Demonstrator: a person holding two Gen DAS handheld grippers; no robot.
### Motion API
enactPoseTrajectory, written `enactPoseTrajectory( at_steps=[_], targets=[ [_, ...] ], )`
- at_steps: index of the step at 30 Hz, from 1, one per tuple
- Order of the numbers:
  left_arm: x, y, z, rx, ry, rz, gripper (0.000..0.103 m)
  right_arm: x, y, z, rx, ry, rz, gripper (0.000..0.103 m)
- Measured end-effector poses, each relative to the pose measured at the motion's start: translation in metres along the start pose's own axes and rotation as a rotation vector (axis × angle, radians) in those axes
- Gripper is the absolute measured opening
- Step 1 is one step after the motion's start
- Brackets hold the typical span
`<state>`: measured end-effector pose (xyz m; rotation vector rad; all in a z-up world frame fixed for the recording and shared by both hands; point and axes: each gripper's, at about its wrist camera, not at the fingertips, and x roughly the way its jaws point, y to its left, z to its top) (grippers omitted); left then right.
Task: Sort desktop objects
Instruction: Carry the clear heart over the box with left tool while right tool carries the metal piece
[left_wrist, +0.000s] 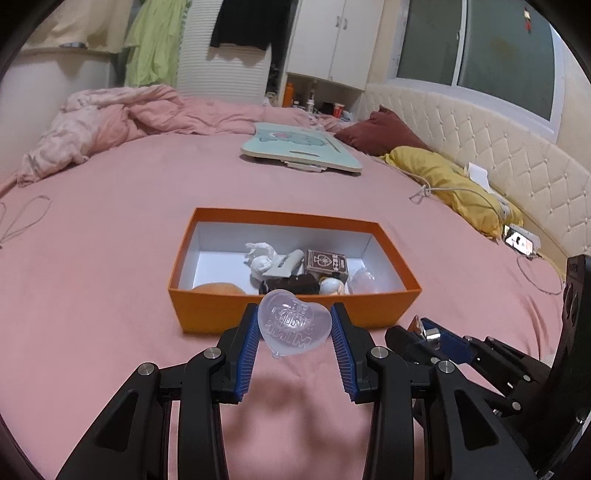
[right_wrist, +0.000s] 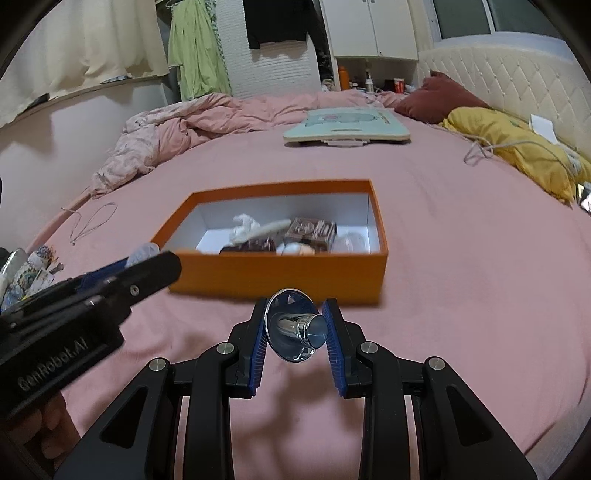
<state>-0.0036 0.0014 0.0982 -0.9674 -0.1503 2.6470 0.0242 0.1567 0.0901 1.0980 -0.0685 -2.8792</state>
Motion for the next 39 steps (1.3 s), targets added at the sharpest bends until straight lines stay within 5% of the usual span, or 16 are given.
enactPoseTrajectory(
  at_steps=[20, 39],
  targets=[
    [0.047, 0.019, 0.053, 0.054, 0.040, 0.010, 0.036, 0.040, 0.007, 0.069, -0.094, -0.058, -0.036, 0.031],
    [0.060, 0.022, 0.043, 0.025, 0.083, 0.022, 0.037, 0.049, 0.002, 0.061, -0.036, -0.022, -0.010, 0.031]
  ],
)
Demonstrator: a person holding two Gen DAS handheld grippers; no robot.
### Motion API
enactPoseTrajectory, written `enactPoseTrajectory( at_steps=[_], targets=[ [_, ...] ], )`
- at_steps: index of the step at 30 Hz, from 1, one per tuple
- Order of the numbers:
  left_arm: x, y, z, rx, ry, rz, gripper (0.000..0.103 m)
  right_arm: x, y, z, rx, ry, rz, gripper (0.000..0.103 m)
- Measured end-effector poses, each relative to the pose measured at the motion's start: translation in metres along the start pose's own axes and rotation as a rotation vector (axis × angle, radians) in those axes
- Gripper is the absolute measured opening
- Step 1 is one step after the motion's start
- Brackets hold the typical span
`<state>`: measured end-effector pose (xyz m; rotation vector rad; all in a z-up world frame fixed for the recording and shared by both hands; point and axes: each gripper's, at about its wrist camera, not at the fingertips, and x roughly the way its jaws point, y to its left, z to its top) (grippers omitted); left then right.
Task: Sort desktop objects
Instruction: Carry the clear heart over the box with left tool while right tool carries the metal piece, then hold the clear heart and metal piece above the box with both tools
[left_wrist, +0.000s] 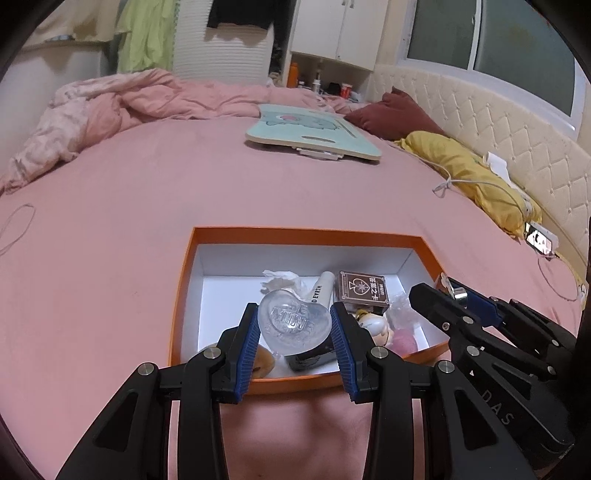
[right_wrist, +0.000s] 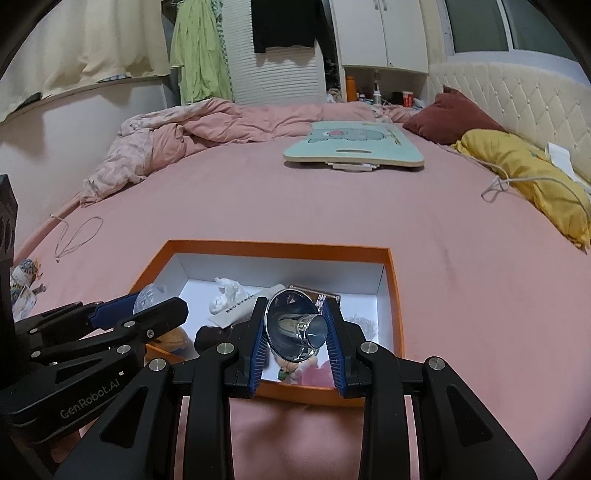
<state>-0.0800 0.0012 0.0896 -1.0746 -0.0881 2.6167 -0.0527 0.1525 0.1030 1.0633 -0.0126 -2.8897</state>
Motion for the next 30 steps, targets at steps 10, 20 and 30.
enactPoseTrajectory(
  at_steps=[10, 20, 30],
  targets=[
    [0.0015, -0.0011, -0.0003, 0.008, 0.005, 0.006, 0.037, 0.0037, -0.0022, -0.0008, 0.010, 0.010, -0.019, 0.031],
    [0.0030, -0.0007, -0.0001, 0.006, 0.009, 0.009, 0.037, 0.0063, -0.0036, -0.0009, 0.015, 0.018, -0.024, 0.031],
    [0.0042, -0.0007, -0.0011, 0.013, 0.012, 0.005, 0.037, 0.0079, -0.0038, -0.0021, 0.017, 0.024, -0.028, 0.031]
  ],
)
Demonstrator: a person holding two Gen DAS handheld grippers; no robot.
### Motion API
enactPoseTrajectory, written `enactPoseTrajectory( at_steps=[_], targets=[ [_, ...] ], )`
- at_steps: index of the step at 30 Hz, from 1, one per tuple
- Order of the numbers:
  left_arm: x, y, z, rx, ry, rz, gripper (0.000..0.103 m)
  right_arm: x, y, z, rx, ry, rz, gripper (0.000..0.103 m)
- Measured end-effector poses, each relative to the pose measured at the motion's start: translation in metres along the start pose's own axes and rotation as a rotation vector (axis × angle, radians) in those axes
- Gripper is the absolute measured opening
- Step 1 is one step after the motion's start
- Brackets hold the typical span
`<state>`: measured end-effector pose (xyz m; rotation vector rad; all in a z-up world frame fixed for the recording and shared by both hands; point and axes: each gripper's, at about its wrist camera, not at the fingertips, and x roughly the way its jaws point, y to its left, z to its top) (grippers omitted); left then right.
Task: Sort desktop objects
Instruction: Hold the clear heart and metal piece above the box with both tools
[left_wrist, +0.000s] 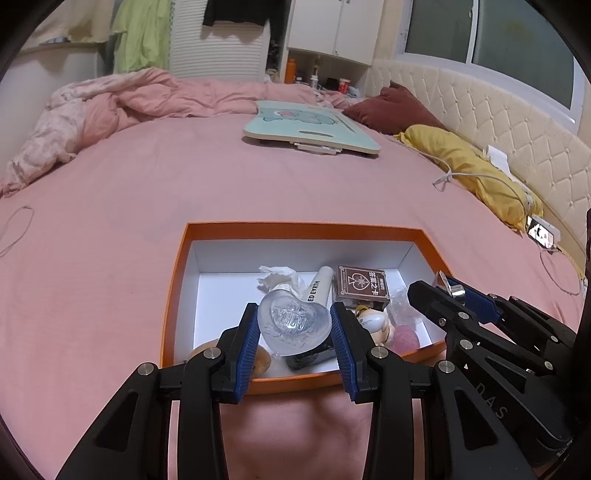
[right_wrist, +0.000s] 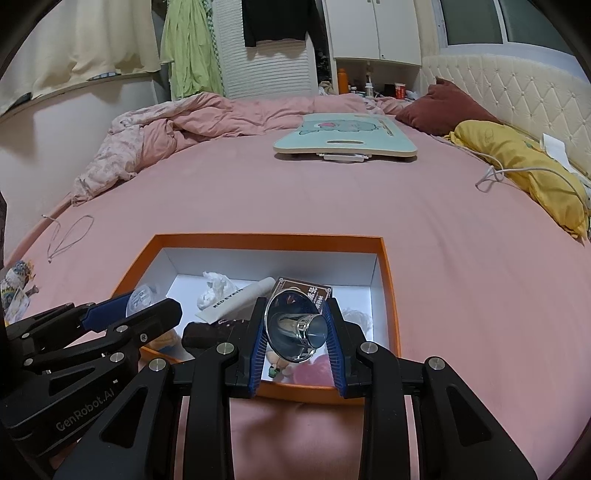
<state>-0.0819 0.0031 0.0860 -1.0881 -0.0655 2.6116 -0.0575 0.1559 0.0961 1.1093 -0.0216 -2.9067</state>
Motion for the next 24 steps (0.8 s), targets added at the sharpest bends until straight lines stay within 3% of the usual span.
enactPoseTrajectory(
  at_steps=[24],
  targets=[
    [0.0011, -0.0067, -0.0022, -0.002, -0.002, 0.004, 0.037, 0.0015, -0.0012, -0.0006, 0.001, 0.004, -0.002, 0.031]
  ],
)
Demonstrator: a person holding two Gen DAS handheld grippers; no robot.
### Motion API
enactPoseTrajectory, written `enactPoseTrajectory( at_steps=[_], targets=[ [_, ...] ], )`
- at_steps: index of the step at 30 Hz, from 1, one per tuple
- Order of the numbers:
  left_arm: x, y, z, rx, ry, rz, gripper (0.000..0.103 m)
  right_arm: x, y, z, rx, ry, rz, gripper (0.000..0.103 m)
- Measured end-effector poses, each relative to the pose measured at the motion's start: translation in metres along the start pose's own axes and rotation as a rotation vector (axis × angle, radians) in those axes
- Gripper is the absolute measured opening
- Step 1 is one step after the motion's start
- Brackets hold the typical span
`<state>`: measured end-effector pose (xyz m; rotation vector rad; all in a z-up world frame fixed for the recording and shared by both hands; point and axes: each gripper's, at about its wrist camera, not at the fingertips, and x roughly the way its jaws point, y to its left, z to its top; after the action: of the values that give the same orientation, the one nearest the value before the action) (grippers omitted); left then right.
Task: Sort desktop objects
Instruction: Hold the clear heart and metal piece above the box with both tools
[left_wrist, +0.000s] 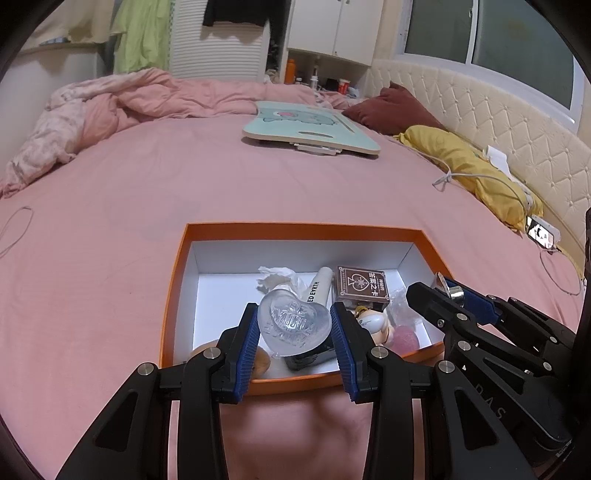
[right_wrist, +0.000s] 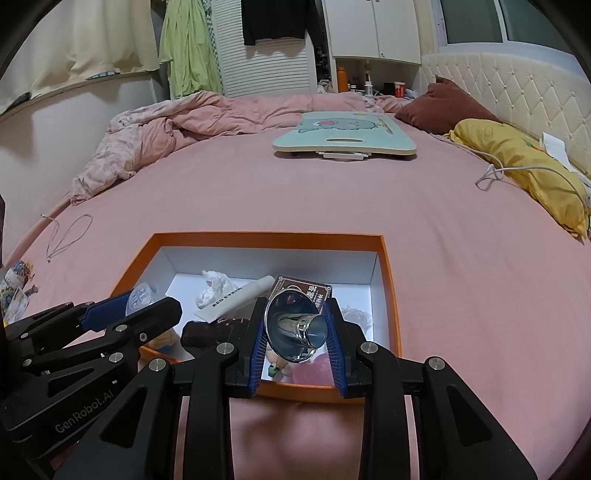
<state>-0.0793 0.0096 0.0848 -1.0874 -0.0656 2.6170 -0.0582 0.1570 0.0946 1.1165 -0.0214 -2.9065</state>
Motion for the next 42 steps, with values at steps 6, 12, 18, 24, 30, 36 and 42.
enactPoseTrajectory(
  at_steps=[6, 12, 18, 24, 30, 36, 42],
  targets=[
    [0.001, -0.002, 0.000, 0.002, 0.004, 0.002, 0.037, -0.001, 0.003, -0.001, 0.002, 0.002, -0.001, 0.031],
    [0.002, 0.000, 0.000, 0.007, 0.006, 0.001, 0.037, 0.000, 0.003, -0.001, 0.003, 0.004, -0.001, 0.031],
    [0.004, 0.001, 0.000, 0.011, 0.009, -0.001, 0.037, -0.001, 0.004, -0.002, 0.004, 0.006, 0.000, 0.031],
    [0.005, 0.001, -0.001, 0.013, 0.017, 0.001, 0.037, -0.002, 0.005, -0.002, 0.008, 0.009, -0.004, 0.031],
    [0.007, -0.001, -0.002, 0.019, 0.024, 0.004, 0.037, -0.002, 0.005, -0.003, 0.007, 0.010, -0.004, 0.031],
    [0.009, -0.003, -0.004, 0.025, 0.035, 0.008, 0.037, 0.001, 0.005, -0.004, 0.004, 0.024, -0.005, 0.031],
    [0.012, -0.006, -0.007, 0.040, 0.051, 0.016, 0.037, 0.005, 0.005, -0.007, -0.003, 0.043, -0.005, 0.031]
  ],
)
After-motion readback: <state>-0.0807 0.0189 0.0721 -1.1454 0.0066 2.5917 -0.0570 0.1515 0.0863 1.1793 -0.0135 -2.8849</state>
